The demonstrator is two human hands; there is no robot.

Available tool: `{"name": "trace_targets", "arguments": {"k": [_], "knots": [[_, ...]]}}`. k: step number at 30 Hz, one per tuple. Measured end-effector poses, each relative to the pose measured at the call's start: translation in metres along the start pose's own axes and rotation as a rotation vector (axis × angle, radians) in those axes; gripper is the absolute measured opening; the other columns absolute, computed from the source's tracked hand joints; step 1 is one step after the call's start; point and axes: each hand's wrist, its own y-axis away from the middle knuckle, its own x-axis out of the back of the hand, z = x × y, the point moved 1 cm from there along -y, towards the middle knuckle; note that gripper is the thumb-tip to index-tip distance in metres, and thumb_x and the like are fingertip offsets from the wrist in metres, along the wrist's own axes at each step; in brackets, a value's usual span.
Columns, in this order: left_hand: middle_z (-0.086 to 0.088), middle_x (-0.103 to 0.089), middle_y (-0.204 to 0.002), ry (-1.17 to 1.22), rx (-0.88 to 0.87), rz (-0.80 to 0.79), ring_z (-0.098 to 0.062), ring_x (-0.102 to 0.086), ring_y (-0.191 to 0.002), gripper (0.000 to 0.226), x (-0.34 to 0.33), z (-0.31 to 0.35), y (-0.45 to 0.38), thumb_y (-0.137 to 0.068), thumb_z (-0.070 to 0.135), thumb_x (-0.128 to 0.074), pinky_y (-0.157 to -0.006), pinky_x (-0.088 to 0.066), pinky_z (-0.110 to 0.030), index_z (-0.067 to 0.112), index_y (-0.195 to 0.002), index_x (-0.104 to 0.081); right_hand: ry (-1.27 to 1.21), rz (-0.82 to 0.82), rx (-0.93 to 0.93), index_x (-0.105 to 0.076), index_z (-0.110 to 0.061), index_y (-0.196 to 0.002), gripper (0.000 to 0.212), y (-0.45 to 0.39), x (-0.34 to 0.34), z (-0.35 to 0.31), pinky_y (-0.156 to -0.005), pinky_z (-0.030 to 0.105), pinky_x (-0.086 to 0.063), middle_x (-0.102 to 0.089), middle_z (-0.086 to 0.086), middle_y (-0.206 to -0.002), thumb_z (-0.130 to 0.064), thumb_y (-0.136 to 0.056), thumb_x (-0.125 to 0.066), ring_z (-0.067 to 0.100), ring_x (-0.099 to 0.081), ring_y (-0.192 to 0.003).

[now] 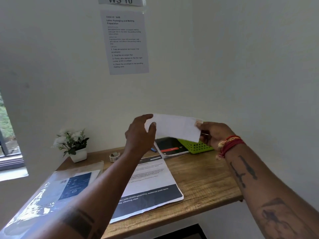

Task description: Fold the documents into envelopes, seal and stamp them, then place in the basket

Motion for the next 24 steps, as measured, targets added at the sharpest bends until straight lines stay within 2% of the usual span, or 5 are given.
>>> {"name": "trace_targets", "arguments": {"k": [5,10,14,17,24], "knots": [[0.005,-0.064,-0.13,0.027,0.08,-0.144,-0.018,-0.058,-0.122,0.032,-0.026,0.001,0.007,-0.098,0.039,-0.057,-0.105,-0.045,-0.044,0.033,-0.129,-0.062,-0.075,0.239,-0.041,-0.064,0.003,-0.1,0.015,-0.029,0.035,0.002,-0.04,0.026,-0.053,-0.069,0.012,-0.072,-0.001,-0.088,-0.072,0.023,-0.065,-0.06],[0.004,-0.066,-0.127,0.087,0.147,-0.262,-0.014,-0.06,-0.117,0.032,-0.062,0.012,0.027,-0.098,0.038,-0.059,-0.101,-0.046,-0.034,0.027,-0.127,-0.064,-0.102,0.303,-0.098,-0.06,0.009,-0.103,0.014,-0.039,0.036,0.02,-0.083,0.039,-0.06,-0.065,0.016,-0.087,0.006,-0.09,-0.066,0.026,-0.065,-0.067],[0.008,-0.068,-0.118,0.137,0.153,-0.284,-0.012,-0.061,-0.111,0.029,-0.078,0.016,0.03,-0.097,0.036,-0.06,-0.101,-0.048,-0.038,0.025,-0.124,-0.065,-0.172,0.328,-0.107,-0.057,0.009,-0.095,0.004,-0.036,0.025,0.016,-0.095,0.04,-0.056,-0.063,0.018,-0.086,0.008,-0.094,-0.061,0.025,-0.065,-0.074],[0.01,-0.066,-0.112,0.126,0.162,-0.297,-0.011,-0.06,-0.109,0.028,-0.08,0.012,0.028,-0.098,0.036,-0.06,-0.1,-0.048,-0.036,0.024,-0.123,-0.065,-0.175,0.372,-0.128,-0.06,0.007,-0.104,0.01,-0.033,0.026,0.01,-0.099,0.041,-0.054,-0.059,0.016,-0.074,0.008,-0.094,-0.06,0.026,-0.066,-0.076],[0.008,-0.067,-0.122,0.061,0.18,-0.338,-0.011,-0.06,-0.113,0.034,-0.087,-0.004,0.031,-0.097,0.039,-0.06,-0.097,-0.045,-0.029,0.024,-0.128,-0.063,-0.172,0.404,-0.092,-0.06,0.006,-0.079,0.012,-0.039,0.038,0.014,-0.09,0.04,-0.058,-0.063,0.017,-0.079,0.011,-0.09,-0.063,0.024,-0.065,-0.07]]}}
